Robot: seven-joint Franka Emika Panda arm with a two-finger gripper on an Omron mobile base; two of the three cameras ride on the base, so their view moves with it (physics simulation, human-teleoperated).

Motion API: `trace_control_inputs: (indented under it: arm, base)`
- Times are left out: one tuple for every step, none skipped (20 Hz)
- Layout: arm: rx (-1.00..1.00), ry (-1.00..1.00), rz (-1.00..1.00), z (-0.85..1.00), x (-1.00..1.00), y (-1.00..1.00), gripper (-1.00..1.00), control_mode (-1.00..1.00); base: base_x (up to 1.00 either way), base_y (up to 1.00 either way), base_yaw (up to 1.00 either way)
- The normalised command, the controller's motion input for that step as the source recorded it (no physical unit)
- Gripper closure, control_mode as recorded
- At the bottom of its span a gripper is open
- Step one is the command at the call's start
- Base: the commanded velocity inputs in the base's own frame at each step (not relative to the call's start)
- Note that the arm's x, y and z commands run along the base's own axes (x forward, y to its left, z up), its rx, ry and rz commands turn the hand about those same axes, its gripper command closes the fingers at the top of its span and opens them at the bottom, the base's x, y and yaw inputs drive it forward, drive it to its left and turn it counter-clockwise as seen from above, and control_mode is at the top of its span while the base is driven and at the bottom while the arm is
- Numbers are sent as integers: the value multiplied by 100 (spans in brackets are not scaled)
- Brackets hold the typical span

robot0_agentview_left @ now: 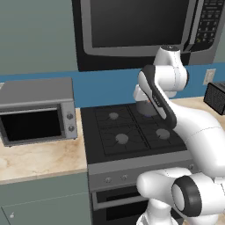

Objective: Wait until the marinara sauce is simmered to a deep red color and then turn off the stove.

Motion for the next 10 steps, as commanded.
trace_control_inputs:
  arm:
    - [0, 0, 0, 0, 0, 0, -100, 100]
    - [0, 0, 0, 0, 0, 0, -100, 100]
    - [0, 0, 0, 0, 0, 0, -100, 100]
    - [0, 0, 0, 0, 0, 0, -100, 100]
    - [0, 0, 0, 0, 0, 0, -100, 100]
    - [0, 0, 0, 0, 0, 0, -100, 100]
    - [0, 0, 0, 0, 0, 0, -100, 100]
    - [0, 0, 0, 0, 0, 0, -100, 100]
    - [0, 0, 0, 0, 0, 0, -100, 100]
    - [0, 0, 0, 0, 0, 0, -100, 100]
  base:
    - [0, 0, 0]
    - [0, 0, 0]
    - [0, 0, 0]
    - [0, 0, 0]
    - [0, 0, 0]
    - [0, 0, 0]
    - [0, 0, 0]
    - [0, 0, 0]
    - [0, 0, 0]
    - [-4, 0, 0]
